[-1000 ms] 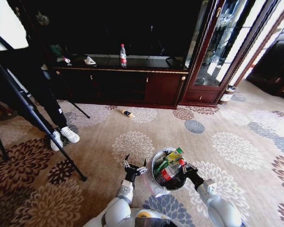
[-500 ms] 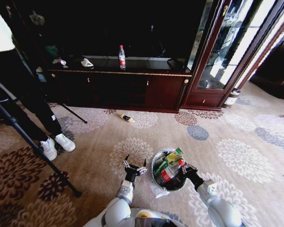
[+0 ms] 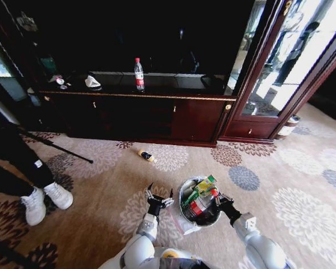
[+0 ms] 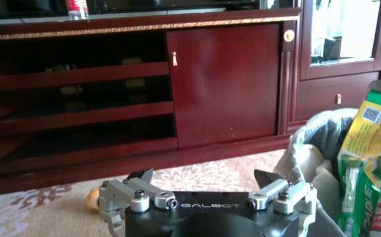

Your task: Pick up the trash from the ground and place it into the trash bin.

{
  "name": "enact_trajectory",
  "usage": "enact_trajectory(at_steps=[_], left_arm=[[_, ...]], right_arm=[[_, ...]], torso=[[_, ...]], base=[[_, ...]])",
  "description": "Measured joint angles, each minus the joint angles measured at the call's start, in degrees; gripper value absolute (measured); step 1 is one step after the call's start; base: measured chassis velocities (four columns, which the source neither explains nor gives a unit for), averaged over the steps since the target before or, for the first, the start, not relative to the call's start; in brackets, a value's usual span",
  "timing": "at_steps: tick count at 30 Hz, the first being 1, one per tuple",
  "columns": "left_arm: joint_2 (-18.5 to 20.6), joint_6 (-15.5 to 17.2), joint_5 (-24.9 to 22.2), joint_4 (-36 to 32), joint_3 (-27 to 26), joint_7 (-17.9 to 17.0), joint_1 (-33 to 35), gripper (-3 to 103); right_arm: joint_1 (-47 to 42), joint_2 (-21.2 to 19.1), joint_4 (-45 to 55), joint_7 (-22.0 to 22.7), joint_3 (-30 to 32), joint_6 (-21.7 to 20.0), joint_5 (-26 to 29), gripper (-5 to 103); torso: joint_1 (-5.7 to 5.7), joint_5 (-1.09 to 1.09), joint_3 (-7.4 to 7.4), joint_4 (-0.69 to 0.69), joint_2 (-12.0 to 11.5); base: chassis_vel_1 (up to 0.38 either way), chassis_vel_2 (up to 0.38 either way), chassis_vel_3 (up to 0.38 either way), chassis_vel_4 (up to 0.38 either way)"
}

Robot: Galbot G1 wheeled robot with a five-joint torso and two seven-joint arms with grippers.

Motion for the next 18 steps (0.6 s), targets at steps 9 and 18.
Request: enact_trajectory(at_steps=[9,18], left_arm=[[0.00,0.00,0.00,0.00,0.04,0.00,0.07,100],[0.01,0.00,0.00,-0.01,0.02,0.00,0.04,100]], right_arm=[[-0.05,0.02,0.01,-0.01,-0.02,0.00,0.01,2],[-0.03,0.02,0.02,-0.01,-0.02,0.00,0.02,2]], torso=[[-0.02,-0.07,-0.05,-0.03,0.01],[-0.01,-0.05,-0.02,-0.01,0.01]], base=[[-0.035,0.028,0.034,-0.033],[0.015,-0.009,-0.013,0.013]])
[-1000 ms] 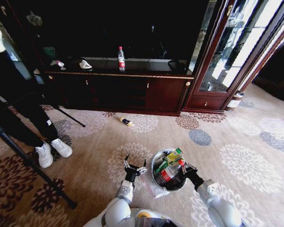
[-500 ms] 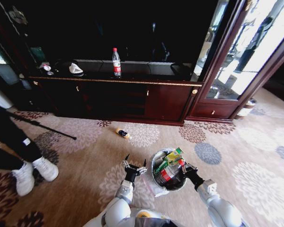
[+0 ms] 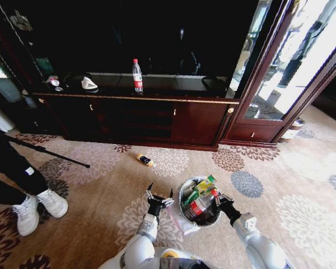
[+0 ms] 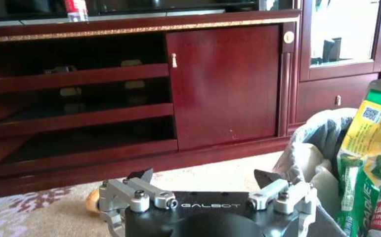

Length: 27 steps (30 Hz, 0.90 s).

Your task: Pick up the trash from the ground and place it into the trash bin.

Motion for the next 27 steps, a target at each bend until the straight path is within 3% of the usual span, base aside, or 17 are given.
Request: enact_trajectory(at_steps=[27], left_arm=[[0.00,0.00,0.00,0.00,0.00,0.00,0.00,100]], right_arm=[[-0.01,0.00,0.04,0.02,0.02,-0.06,0.00,2]], torso=[[0.00,-0.01,0.00,-0.01,0.00]], base=[[0.000,0.000,0.000,0.000]])
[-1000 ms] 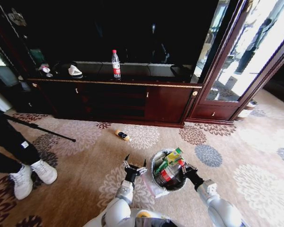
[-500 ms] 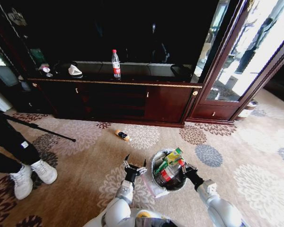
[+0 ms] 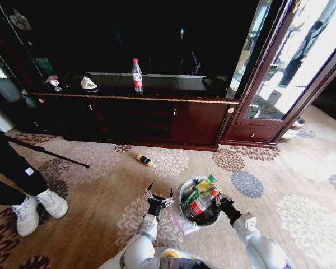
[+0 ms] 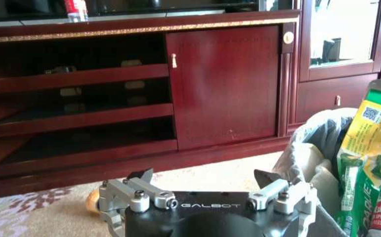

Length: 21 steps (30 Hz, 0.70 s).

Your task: Pick up the trash from the ground and place it into the trash bin.

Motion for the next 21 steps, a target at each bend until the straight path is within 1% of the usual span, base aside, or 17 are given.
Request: enact_trajectory(at_steps=[4,5,6,7,8,9,11,14,17,21], left_arm=[[0.00,0.00,-0.09,-0.02,-0.03,-0.02,0.02,100],[-0.27,1.07,-0.97,-0.78,-0.62,-0.28,0.63,100],[-0.27,1.07,-0.97,-0.78,-0.62,-0.28,0.63,100],[-0.27,1.79,-1.28,-1.31,-1.01,-0.19,0.93,100],[-0.09,2.04,-2.10,-1.78,-1.30,-0.09,1.20,100],[-0.09,2.04,-2.10,-1.78,-1.30,-0.09,1.20,100],[0.25,1.20,-3.30,-1.89,-1.69,-0.12,1.33,100],[0.70,0.71,-3.40,-2.44,-2.07,-0.01,1.71,100],[1.14,0.80,-3.30,-3.74,-2.34,-0.03,2.86,100],[1.69,1.48,-2.61,-5.61,-3.48,-1.03,6.17,100]], right_arm=[[-0.03,0.02,0.07,0.10,0.01,-0.08,-0.08,2],[-1.07,0.48,1.69,1.62,0.07,-0.56,-1.42,2],[-1.07,0.48,1.69,1.62,0.07,-0.56,-1.42,2],[-1.52,0.62,2.45,2.41,0.09,-1.01,-2.12,2],[-1.70,0.75,2.91,3.35,0.07,-1.49,-2.45,2],[-1.70,0.75,2.91,3.35,0.07,-1.49,-2.45,2],[-1.44,0.85,2.84,3.67,0.01,-1.52,-2.07,2],[-0.95,0.82,2.56,3.68,0.02,-1.57,-1.53,2],[-0.11,0.27,1.71,2.88,0.36,-1.81,-0.17,2],[1.84,-1.12,0.27,2.68,1.19,-2.09,2.11,2]], torso=[[0.00,0.00,0.00,0.00,0.00],[0.00,0.01,0.01,-0.01,0.00],[0.00,0.01,0.01,-0.01,0.00],[0.00,-0.04,0.00,-0.01,0.00],[0.00,-0.02,0.00,-0.01,0.00],[0.00,-0.02,0.00,-0.01,0.00],[0.00,0.00,0.00,-0.01,0.00],[0.00,0.01,0.00,0.00,0.00],[0.00,0.00,0.00,0.00,0.00],[0.00,-0.01,0.00,0.00,0.00]], base=[[0.000,0.000,0.000,0.000],[0.000,0.000,0.000,0.000],[0.000,0.000,0.000,0.000],[0.000,0.000,0.000,0.000],[0.000,0.000,0.000,0.000],[0.000,0.000,0.000,0.000],[0.000,0.000,0.000,0.000],[0.000,0.000,0.000,0.000],[0.000,0.000,0.000,0.000],[0.000,0.000,0.000,0.000]])
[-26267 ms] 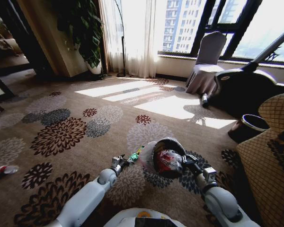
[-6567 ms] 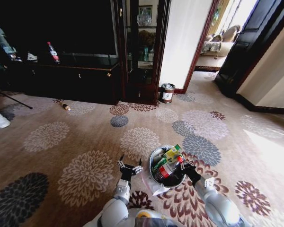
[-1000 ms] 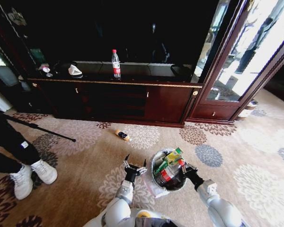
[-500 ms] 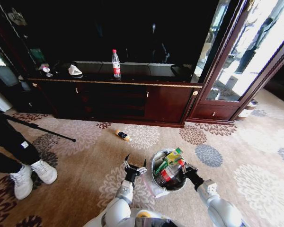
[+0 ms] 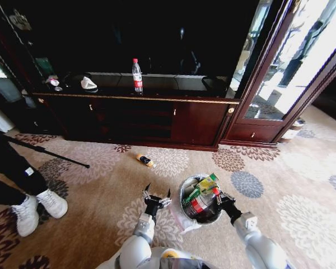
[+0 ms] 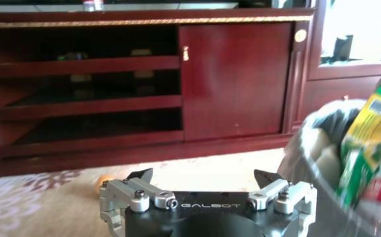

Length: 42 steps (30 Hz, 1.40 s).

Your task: Pick up the trash from the ground and place it into the trash bin.

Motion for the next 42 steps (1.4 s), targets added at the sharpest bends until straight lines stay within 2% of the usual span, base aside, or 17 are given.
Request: enact_trajectory(at_steps=[3,5,6,9,10,13,16,24,28,42], left_arm=[[0.11,-0.15,0.16,-0.69,-2.04,-0.53,3.37,100],[0.54,-3.13,-0.50,0.54,-7.65,1.31,7.59,100],[0.54,-3.13,-0.50,0.54,-7.65,1.31,7.59,100],[-0.40,-7.71,-2.51,5.22,-15.73,7.62,8.99,100],[-0.40,-7.71,-2.51,5.22,-15.73,7.62,8.99,100],[-1.07,-10.79,-5.78,8.24,-21.34,11.72,9.63,100],[-1.84,-11.23,-6.57,8.65,-23.58,13.26,10.27,100],[-3.09,-11.69,-6.40,8.64,-24.54,13.76,11.79,100],[-4.50,-11.69,-4.63,8.76,-23.73,13.49,11.60,100],[-3.72,-11.65,-3.89,9.01,-20.27,11.40,10.65,100]], right_arm=[[0.70,-0.79,-0.63,0.00,0.37,-0.34,1.26,2],[1.19,-1.34,-1.62,-0.02,1.12,-0.41,2.06,2],[1.19,-1.34,-1.62,-0.02,1.12,-0.41,2.06,2],[1.07,-1.42,-2.38,-0.33,1.28,-0.17,2.13,2],[1.07,-1.42,-2.38,-0.33,1.28,-0.17,2.13,2],[1.21,-1.46,-2.52,-0.20,1.11,-0.06,2.27,2],[1.54,-1.78,-2.52,0.15,0.74,-0.06,2.67,2],[2.89,-2.34,-3.65,0.40,-0.23,-0.09,2.77,2],[3.66,-2.67,-4.75,-0.05,-0.80,0.10,2.77,2],[3.48,-3.11,-5.10,-0.98,-0.84,0.73,2.77,2]], torso=[[0.00,0.03,0.00,0.02,0.00],[0.00,0.01,0.00,0.01,0.00],[0.00,0.01,0.00,0.01,0.00],[0.00,-0.01,0.00,0.00,0.00],[0.00,-0.01,0.00,0.00,0.00],[0.00,0.01,0.00,-0.01,0.00],[0.00,0.01,0.00,0.01,0.00],[0.00,0.02,0.00,0.00,0.00],[0.00,0.02,0.00,0.00,0.00],[0.00,0.01,-0.01,-0.01,0.00]], base=[[0.000,0.000,0.000,0.000],[0.000,0.000,0.000,0.000],[0.000,0.000,0.000,0.000],[0.000,0.000,0.000,0.000],[0.000,0.000,0.000,0.000],[0.000,0.000,0.000,0.000],[0.000,0.000,0.000,0.000],[0.000,0.000,0.000,0.000],[0.000,0.000,0.000,0.000],[-0.057,0.058,0.056,-0.056]])
